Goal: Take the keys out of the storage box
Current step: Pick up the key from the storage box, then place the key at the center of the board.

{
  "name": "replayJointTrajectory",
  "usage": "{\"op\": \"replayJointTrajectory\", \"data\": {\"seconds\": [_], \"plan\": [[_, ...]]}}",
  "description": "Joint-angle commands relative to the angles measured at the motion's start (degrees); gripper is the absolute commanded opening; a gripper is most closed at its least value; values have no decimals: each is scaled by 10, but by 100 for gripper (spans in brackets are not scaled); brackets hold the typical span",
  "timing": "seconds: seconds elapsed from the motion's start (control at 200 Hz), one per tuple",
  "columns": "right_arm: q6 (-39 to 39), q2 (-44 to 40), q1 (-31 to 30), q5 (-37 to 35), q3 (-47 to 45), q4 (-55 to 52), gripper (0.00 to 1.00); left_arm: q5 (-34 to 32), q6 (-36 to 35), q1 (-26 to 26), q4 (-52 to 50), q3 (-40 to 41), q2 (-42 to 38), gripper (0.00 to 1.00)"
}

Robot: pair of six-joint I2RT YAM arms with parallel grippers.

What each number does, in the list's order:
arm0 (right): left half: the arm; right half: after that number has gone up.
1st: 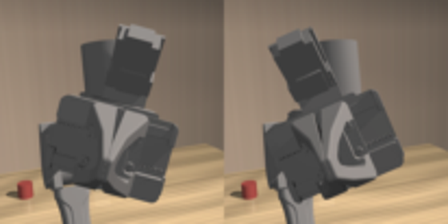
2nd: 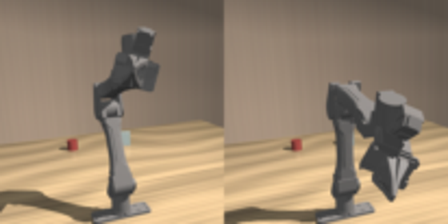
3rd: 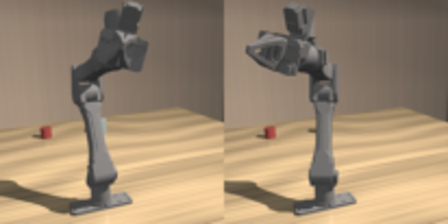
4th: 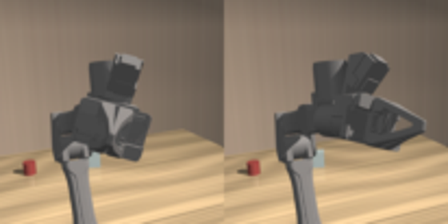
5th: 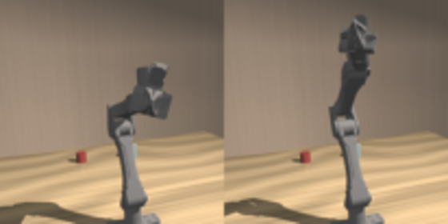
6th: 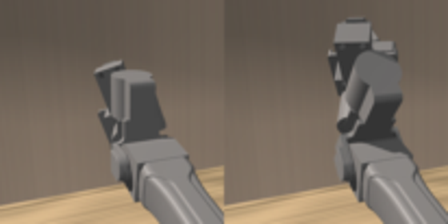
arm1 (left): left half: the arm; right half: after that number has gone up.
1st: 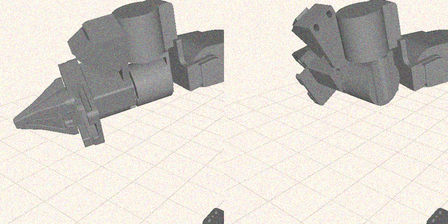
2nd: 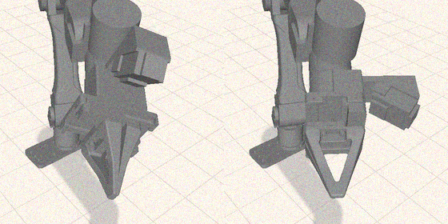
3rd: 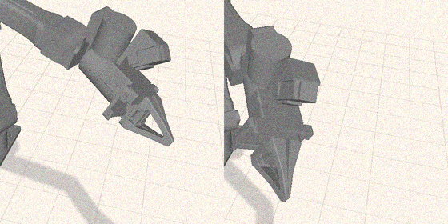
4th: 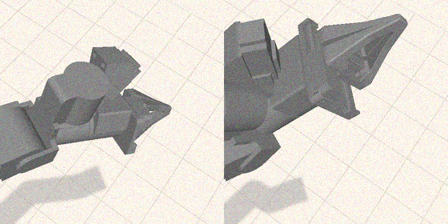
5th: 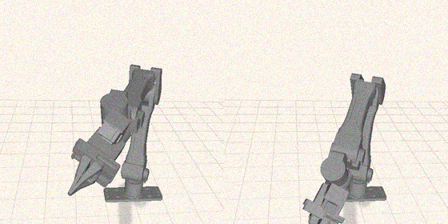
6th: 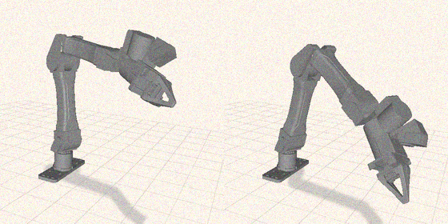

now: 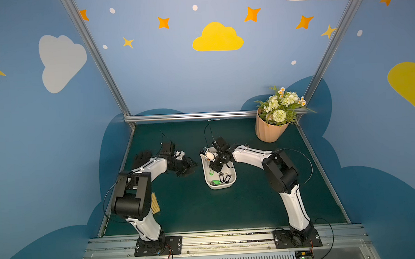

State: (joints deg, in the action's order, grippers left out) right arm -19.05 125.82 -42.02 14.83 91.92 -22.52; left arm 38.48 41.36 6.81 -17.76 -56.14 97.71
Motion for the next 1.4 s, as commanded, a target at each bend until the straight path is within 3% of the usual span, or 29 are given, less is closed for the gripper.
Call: {"op": "replayJointTrajectory", "data": {"seconds": [0.0, 0.19, 0.405, 0.521, 0.641, 0.781, 1.106, 1.397], "plan": [[36, -48, 15, 20, 2, -5, 0, -9, -10, 3, -3, -13, -15, 50], [83, -98, 41, 38, -1, -8, 0, -42, -18, 5, 24, -1, -57, 52], [126, -179, 71, 7, -16, -28, 0, -184, -49, 28, 39, 26, -153, 66], [128, -225, 87, -66, -24, -64, 0, -280, -48, 35, 60, 61, -214, 74], [121, -257, 108, -116, -29, -126, 0, -341, -51, 35, 72, 87, -260, 78], [149, -283, 141, -106, -40, -201, 0, -392, -59, 35, 79, 108, -298, 84], [185, -272, 174, -50, -89, -297, 0, -417, -72, 34, 89, 116, -303, 87], [178, -181, 176, -24, -75, -245, 0, -392, -67, 34, 87, 116, -290, 87]]}}
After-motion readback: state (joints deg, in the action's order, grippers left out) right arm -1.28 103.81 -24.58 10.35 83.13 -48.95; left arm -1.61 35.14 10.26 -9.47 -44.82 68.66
